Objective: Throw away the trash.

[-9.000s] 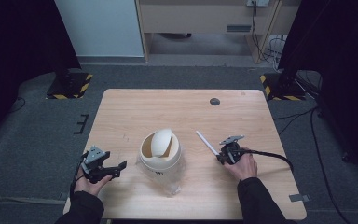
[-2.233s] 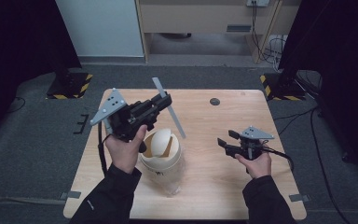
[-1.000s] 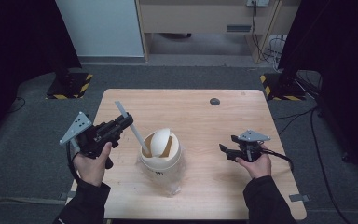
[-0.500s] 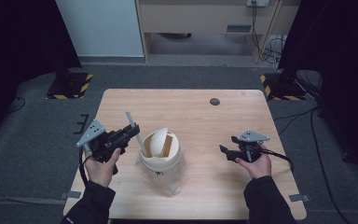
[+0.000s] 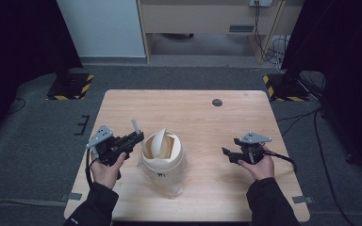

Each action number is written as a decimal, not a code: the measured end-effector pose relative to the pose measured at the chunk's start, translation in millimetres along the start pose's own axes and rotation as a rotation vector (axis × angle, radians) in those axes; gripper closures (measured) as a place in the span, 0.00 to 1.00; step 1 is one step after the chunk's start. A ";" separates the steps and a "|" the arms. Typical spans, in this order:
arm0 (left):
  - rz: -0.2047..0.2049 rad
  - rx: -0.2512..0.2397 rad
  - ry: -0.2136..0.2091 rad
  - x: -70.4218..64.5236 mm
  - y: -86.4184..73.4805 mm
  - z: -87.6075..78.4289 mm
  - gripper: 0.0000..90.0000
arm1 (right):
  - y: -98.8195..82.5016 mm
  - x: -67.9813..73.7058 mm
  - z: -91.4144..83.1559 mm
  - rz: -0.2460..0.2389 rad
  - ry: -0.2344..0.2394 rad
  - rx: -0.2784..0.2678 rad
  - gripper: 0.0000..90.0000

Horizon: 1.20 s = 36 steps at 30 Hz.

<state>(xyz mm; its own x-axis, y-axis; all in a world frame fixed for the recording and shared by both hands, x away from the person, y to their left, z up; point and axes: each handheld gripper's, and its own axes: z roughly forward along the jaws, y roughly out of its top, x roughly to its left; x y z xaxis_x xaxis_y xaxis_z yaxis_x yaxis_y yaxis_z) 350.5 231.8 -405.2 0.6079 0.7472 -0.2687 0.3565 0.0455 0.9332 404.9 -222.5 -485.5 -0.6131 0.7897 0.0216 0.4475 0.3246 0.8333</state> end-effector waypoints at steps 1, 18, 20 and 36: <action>-0.006 0.004 -0.004 1.3 -0.8 -1.2 0.86 | -0.1 -0.1 0.0 0.000 0.000 0.001 0.36; -0.036 0.119 0.127 41.1 -39.5 -43.8 0.56 | -6.3 -5.8 1.4 0.026 -0.030 0.050 0.26; -0.015 0.201 0.195 54.0 -52.6 -44.9 0.52 | -8.2 -7.3 2.9 0.027 -0.040 0.066 0.23; 0.013 0.518 0.382 101.8 -89.6 -29.0 0.21 | -25.3 -23.2 9.1 0.088 -0.116 0.142 0.14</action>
<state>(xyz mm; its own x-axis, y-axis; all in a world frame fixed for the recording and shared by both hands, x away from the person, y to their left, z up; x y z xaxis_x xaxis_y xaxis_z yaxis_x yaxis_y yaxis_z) 359.8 323.0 -509.2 0.3531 0.9333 -0.0650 0.7055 -0.2200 0.6736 413.8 -244.4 -512.1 -0.4924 0.8701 0.0202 0.5884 0.3157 0.7444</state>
